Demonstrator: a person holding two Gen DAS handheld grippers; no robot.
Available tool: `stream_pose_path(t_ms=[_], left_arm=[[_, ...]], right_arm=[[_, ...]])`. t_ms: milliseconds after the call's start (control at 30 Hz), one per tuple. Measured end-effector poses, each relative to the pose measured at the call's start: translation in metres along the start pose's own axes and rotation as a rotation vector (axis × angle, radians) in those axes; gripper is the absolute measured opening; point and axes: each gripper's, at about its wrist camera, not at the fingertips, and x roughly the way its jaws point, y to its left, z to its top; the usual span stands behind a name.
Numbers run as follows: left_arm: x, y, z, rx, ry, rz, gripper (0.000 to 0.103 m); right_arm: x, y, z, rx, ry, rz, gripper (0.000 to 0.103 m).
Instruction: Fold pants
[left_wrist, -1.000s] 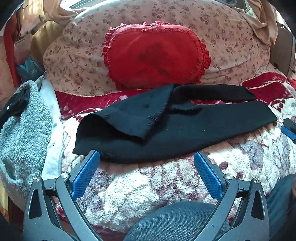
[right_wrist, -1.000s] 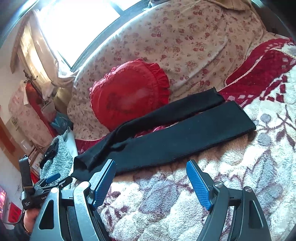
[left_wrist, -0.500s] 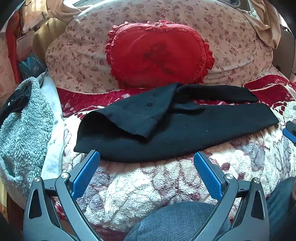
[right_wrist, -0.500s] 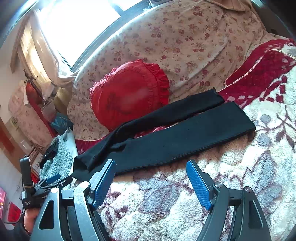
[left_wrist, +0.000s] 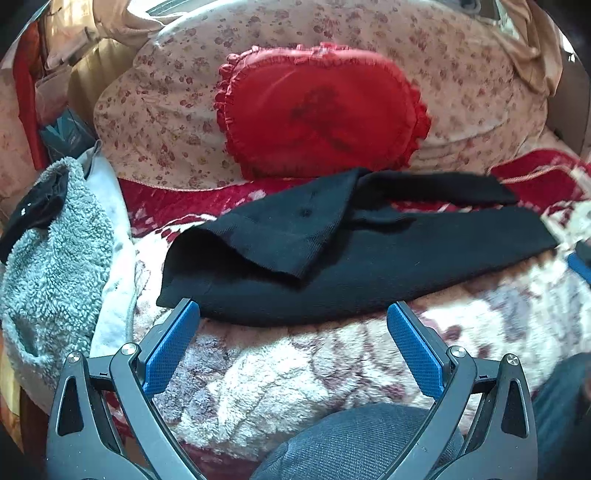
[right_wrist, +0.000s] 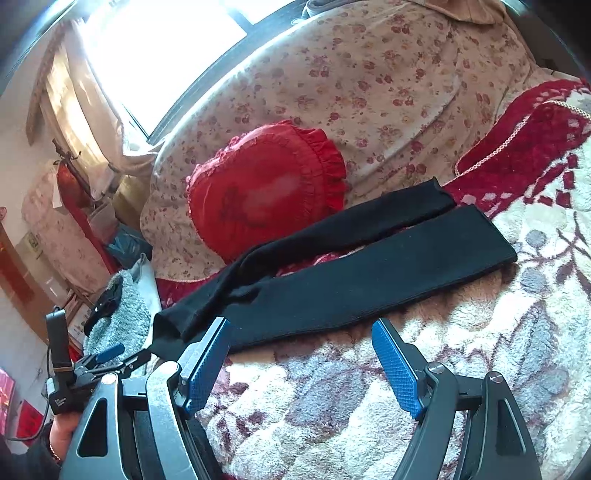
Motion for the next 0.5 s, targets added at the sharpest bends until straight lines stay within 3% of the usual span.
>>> stream_pose_path(t_ms=[100,200,267,400,500], left_arm=[[-0.025,0.014,0.018,-0.057,-0.022,-0.076,0.102],[-0.04,0.021,0.03,-0.068,-0.082,-0.039,0.102],[-0.032,0.02,0.029,-0.063,-0.079,-0.027,0.102],[0.008,0.018,0.01,-0.093,0.013,-0.065,0.102],[0.023,0.021,-0.004,-0.13,0.023,-0.077,0.102]], right_arm=[[0.0,-0.001,0.001,0.006,-0.018,-0.006,0.077],[0.003,0.0,0.003,-0.001,-0.013,-0.037,0.077],[0.004,0.001,0.003,-0.006,-0.012,-0.052,0.077],[0.0,0.003,0.002,-0.026,-0.021,-0.044,0.077],[-0.002,-0.001,0.001,-0.018,-0.02,-0.047,0.077]])
